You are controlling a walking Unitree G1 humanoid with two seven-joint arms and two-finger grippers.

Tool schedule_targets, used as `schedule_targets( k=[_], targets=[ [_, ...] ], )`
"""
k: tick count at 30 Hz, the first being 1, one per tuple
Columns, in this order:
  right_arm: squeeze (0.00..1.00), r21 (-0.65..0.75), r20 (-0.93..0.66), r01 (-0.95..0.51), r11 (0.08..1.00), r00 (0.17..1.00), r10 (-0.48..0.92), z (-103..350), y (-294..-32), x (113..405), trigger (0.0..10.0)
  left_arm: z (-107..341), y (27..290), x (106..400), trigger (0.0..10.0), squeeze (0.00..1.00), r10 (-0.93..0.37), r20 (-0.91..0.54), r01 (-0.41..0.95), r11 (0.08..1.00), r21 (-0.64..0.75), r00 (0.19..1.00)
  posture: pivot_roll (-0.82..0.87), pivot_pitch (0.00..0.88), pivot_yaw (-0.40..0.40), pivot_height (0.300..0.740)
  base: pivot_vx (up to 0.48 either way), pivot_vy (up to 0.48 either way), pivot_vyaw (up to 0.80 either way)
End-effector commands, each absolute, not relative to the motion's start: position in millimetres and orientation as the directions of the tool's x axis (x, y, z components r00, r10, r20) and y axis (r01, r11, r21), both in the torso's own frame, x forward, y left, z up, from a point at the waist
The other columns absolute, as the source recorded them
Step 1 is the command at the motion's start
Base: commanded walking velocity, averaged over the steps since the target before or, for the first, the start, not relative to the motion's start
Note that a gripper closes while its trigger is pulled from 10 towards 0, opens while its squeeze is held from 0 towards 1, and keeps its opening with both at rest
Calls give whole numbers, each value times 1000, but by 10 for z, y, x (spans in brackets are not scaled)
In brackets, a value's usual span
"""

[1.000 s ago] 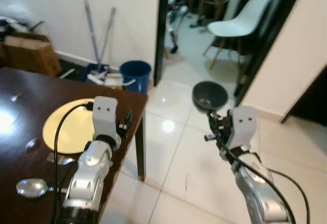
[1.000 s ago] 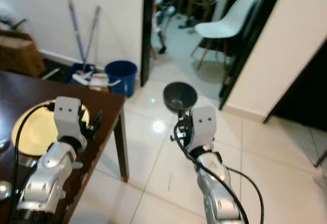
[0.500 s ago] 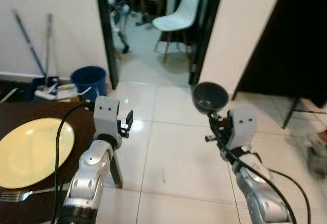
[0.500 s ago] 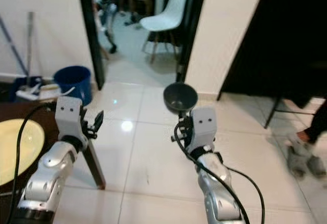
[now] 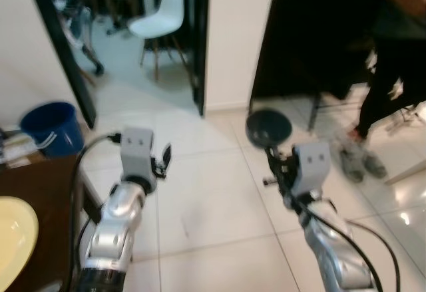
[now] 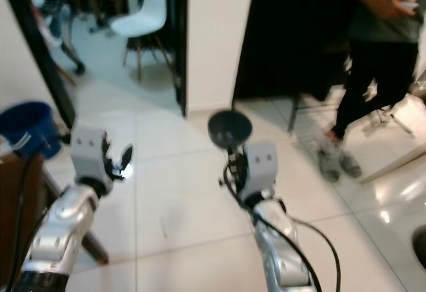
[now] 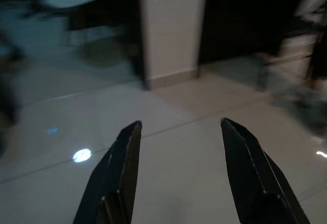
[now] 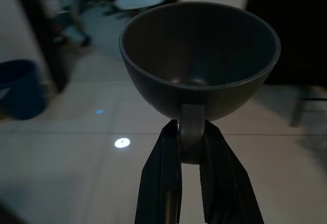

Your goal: Setting the table

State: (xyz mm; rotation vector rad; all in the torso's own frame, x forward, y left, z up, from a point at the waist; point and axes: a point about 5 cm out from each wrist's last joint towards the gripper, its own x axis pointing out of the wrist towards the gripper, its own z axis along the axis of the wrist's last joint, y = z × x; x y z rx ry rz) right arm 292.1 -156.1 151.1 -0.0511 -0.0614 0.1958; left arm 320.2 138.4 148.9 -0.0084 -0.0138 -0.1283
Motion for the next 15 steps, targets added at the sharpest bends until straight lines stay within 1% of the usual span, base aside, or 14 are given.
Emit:
schedule_targets(
  k=[1, 15],
  targets=[
    [0, -54, 63, -192, 980, 979, 196, 1522, -1553, 2914, 10000, 1439, 1397, 3185, 10000, 0, -130, -7, 129, 991, -14, 992, -82, 0, 80, 740, 0, 0, -800],
    [0, -53, 61, -192, 980, 979, 195, 1517, -1551, 2910, 10000, 1452, 1382, 3177, 10000, 0, -141, 1, 141, 990, -31, 990, -82, 0, 81, 740, 0, 0, -800]
  ],
)
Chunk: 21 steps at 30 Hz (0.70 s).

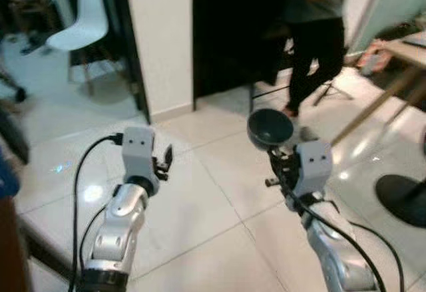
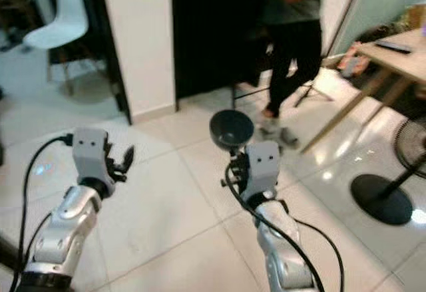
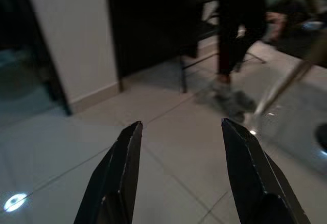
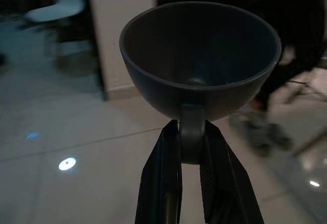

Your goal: Setting the table

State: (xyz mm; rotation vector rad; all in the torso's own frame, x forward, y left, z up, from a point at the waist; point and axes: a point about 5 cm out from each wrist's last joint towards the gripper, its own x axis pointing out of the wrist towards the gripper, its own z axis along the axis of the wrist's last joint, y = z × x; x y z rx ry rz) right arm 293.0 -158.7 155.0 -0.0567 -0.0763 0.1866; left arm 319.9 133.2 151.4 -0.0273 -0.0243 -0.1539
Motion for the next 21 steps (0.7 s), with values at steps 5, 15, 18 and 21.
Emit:
schedule_targets(
  k=[5, 15, 18, 21],
  targets=[
    [0, -53, 60, -192, 980, 979, 195, 1514, -1552, 2907, 10000, 1464, 1376, 3176, 10000, 0, -144, 5, 144, 989, -38, 990, -82, 0, 80, 740, 0, 0, -800],
    [0, -53, 59, -191, 980, 979, 194, 1512, -1553, 2906, 10000, 1471, 1380, 3181, 10000, 0, -137, 3, 138, 990, -30, 991, -81, 0, 80, 740, 0, 0, -800],
    [0, -53, 58, -191, 980, 979, 194, 1513, -1553, 2906, 10000, 1474, 1379, 3184, 10000, 0, -138, 3, 138, 990, -30, 990, -81, 0, 80, 740, 0, 0, -800],
    [0, -53, 59, -192, 980, 979, 195, 1514, -1550, 2907, 10000, 1478, 1372, 3186, 10000, 0, -142, 4, 142, 989, -31, 990, -82, 0, 79, 740, 0, 0, -800]
  ],
)
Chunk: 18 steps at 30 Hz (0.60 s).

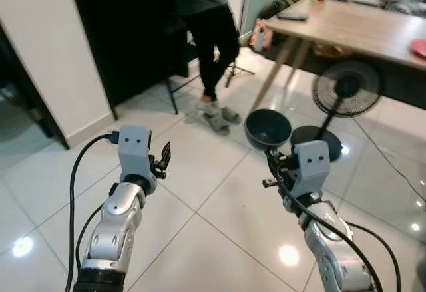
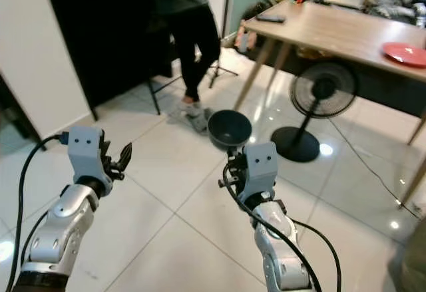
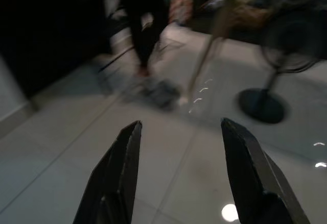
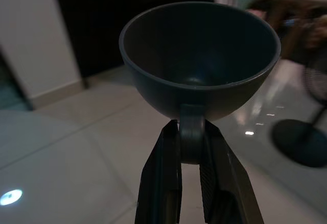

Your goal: Setting the table

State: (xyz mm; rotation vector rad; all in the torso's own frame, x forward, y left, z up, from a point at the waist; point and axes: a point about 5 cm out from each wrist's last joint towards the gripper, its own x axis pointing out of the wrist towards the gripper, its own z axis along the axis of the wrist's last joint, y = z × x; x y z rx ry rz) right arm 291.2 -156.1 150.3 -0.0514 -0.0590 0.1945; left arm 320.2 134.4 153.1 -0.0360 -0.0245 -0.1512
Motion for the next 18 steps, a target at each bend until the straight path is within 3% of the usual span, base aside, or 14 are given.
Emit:
schedule_targets(
  k=[1, 8, 16, 18],
  targets=[
    [0, -53, 59, -192, 980, 979, 195, 1514, -1550, 2907, 10000, 1479, 1369, 3186, 10000, 0, -143, 3, 143, 989, -32, 990, -82, 0, 79, 740, 0, 0, -800],
    [0, -53, 59, -191, 980, 979, 194, 1516, -1547, 2909, 10000, 1483, 1363, 3189, 10000, 0, -146, 2, 146, 989, -31, 989, -81, 0, 80, 740, 0, 0, -800],
    [0, -52, 59, -191, 980, 979, 194, 1515, -1546, 2908, 10000, 1485, 1362, 3187, 10000, 0, -146, 3, 146, 989, -29, 989, -81, 0, 80, 740, 0, 0, 0],
    [0, -52, 60, -191, 980, 979, 194, 1517, -1547, 2908, 10000, 1487, 1363, 3188, 10000, 0, -145, 4, 145, 989, -28, 989, -79, 0, 79, 740, 0, 0, -800]
  ],
)
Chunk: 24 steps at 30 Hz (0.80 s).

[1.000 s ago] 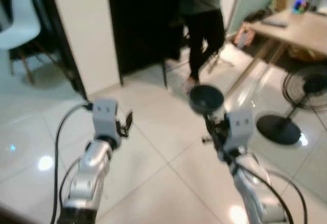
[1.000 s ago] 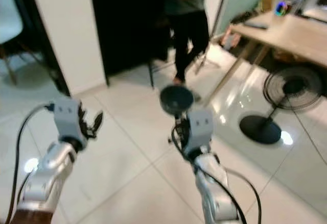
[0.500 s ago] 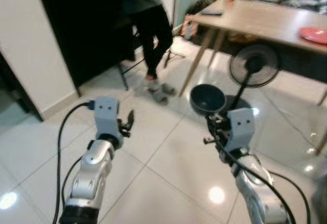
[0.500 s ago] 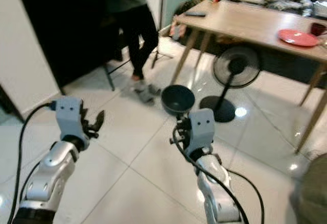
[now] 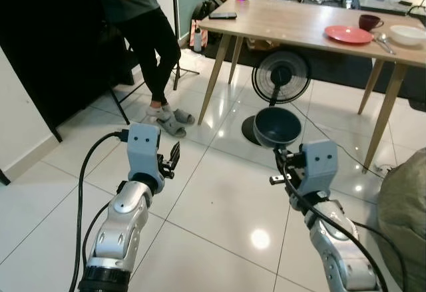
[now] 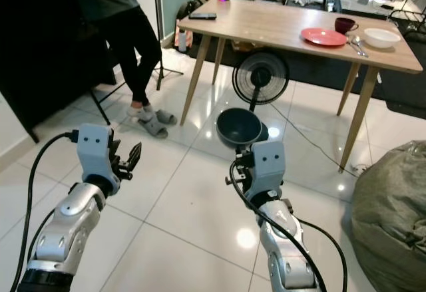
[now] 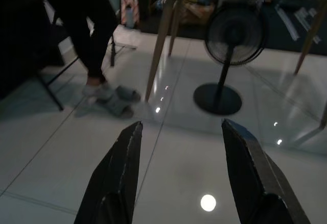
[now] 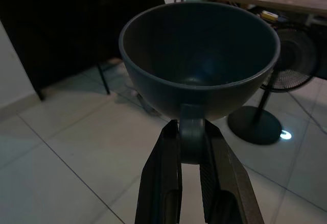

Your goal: Setting the table

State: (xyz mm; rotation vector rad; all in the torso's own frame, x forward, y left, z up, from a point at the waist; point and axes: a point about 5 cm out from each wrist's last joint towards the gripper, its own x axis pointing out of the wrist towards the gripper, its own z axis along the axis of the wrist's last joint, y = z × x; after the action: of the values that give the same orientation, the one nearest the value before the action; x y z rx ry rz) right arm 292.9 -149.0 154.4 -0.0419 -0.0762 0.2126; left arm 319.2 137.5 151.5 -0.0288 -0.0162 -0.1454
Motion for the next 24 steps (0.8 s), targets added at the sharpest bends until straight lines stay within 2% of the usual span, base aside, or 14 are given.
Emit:
schedule_targets(
  k=[1, 24],
  targets=[
    [0, -52, 60, -191, 980, 979, 194, 1518, -1547, 2909, 10000, 1490, 1363, 3188, 10000, 0, -144, 5, 144, 989, -27, 990, -79, 0, 79, 740, 0, 0, -800],
    [0, -61, 68, -193, 979, 978, 197, 1523, -1541, 2912, 10000, 1504, 1366, 3189, 10000, 0, -123, 17, 123, 992, -11, 992, -78, 0, 77, 740, 0, 0, 0]
  ],
)
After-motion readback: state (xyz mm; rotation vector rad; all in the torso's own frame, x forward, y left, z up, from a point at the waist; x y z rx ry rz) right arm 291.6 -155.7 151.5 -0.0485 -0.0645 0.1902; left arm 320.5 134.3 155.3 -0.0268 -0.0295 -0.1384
